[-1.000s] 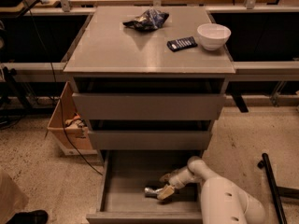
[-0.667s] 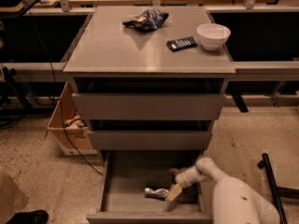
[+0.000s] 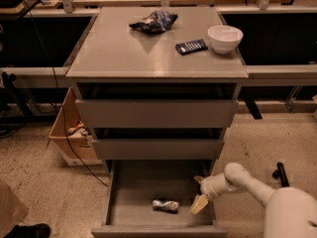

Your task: Place redbull can into bottom drawer

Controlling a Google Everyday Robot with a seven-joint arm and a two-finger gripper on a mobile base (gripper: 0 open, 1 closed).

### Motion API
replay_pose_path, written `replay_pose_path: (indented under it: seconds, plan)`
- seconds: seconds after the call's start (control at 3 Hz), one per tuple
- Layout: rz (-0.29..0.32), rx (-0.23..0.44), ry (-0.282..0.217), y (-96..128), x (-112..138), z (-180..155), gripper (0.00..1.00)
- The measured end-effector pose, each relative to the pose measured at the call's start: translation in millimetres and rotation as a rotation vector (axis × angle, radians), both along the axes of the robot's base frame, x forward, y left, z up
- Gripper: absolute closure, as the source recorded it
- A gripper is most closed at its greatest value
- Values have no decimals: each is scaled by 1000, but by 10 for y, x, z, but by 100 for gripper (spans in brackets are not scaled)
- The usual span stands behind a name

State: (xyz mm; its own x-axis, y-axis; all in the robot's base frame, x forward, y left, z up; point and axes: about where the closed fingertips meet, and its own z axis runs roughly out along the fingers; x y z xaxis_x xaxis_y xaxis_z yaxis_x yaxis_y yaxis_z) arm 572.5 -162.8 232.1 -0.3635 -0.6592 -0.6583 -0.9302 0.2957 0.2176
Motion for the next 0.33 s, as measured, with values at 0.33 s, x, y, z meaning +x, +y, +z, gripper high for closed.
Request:
replay_pose_path:
  seconds: [0.33]
  plan:
    - [36, -5, 19, 71, -229, 170, 0]
